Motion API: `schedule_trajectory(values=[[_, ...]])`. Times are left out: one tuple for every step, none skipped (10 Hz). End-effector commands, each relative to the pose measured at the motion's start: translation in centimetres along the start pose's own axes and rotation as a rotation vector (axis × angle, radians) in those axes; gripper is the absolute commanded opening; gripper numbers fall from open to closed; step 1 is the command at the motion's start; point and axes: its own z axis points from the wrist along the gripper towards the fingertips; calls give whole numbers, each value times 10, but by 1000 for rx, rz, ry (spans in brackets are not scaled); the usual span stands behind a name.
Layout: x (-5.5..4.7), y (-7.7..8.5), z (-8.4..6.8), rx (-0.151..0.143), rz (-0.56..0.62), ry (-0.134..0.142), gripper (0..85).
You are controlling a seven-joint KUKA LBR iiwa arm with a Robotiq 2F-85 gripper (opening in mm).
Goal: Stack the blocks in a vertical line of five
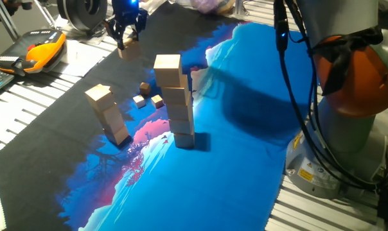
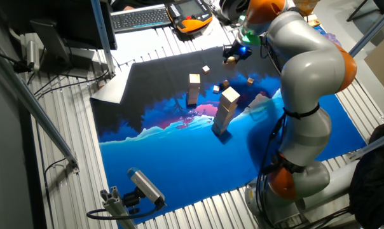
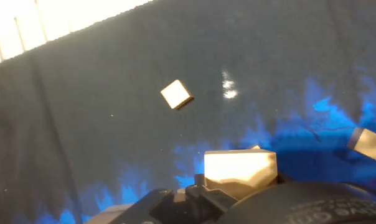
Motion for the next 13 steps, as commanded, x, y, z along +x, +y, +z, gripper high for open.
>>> schedule_trajectory(values=[[6, 19, -14, 12, 2, -4, 0], [10, 35, -24, 33, 9, -11, 0], [16, 51, -34, 37, 16, -21, 0], [21, 61, -40, 43, 13, -24, 0], [25, 67, -43, 47, 11, -24, 0], [28, 69, -43, 45, 11, -22, 0], [30, 70, -40, 45, 17, -22, 0], [31, 71, -38, 47, 23, -25, 0], [30, 69, -37, 47, 18, -25, 0], [28, 66, -36, 42, 13, -22, 0], [27, 64, -35, 42, 2, -21, 0], [27, 64, -35, 45, -19, -16, 0], [27, 64, -35, 51, -40, -19, 0]])
